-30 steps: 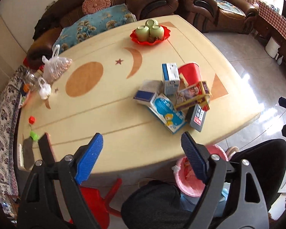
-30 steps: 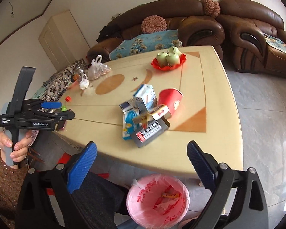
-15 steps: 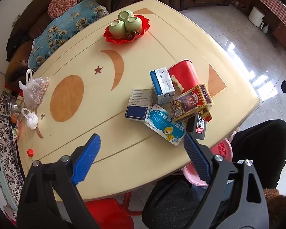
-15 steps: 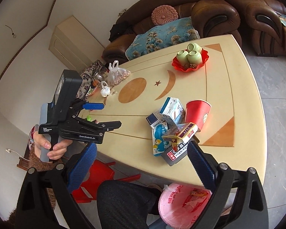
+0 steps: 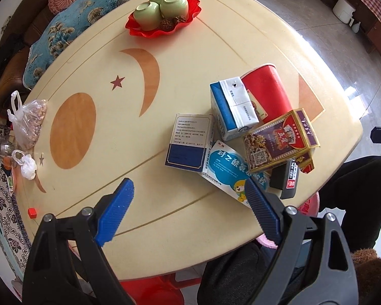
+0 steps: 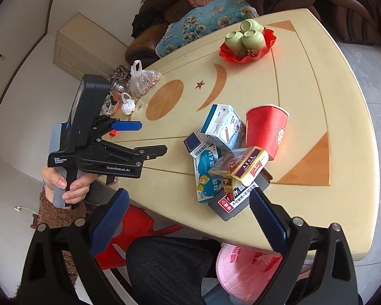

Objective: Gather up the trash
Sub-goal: 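Reach the right tool to the yellow-and-white box on the pile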

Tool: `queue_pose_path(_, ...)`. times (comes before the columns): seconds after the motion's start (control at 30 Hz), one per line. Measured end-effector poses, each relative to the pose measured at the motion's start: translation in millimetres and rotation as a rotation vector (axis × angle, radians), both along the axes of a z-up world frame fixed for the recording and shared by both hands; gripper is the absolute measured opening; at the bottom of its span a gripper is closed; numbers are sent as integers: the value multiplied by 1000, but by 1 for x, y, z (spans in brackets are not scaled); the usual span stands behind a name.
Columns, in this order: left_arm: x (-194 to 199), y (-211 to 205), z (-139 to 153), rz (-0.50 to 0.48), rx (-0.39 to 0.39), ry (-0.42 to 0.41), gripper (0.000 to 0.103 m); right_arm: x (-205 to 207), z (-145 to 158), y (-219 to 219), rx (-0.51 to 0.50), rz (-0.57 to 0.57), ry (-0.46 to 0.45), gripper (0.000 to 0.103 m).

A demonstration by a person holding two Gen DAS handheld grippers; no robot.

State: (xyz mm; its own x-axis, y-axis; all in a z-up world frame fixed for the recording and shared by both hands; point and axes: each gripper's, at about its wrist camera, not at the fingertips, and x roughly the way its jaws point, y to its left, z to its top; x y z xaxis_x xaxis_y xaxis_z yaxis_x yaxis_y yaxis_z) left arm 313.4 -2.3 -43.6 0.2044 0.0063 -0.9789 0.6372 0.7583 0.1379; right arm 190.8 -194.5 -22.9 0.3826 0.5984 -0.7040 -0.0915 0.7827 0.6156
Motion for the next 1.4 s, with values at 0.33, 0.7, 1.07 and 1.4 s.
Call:
queue_pose_path(0.33,32,-9,-50,-2,32,68,87,25,-51,3,23,5,105,93)
queue_pose_path(0.7,58,-17,-87,-25,28,125,87,46,-92,3,96,-7,181,93)
queue_pose_path(1.07,72,-14,-116,-29,5,180,87,60,-105,12,117,16,204,75)
queue_pose_path(1.4,86,-12,-120,-33,-35,195,84,60,-108,11,116,20,212,38)
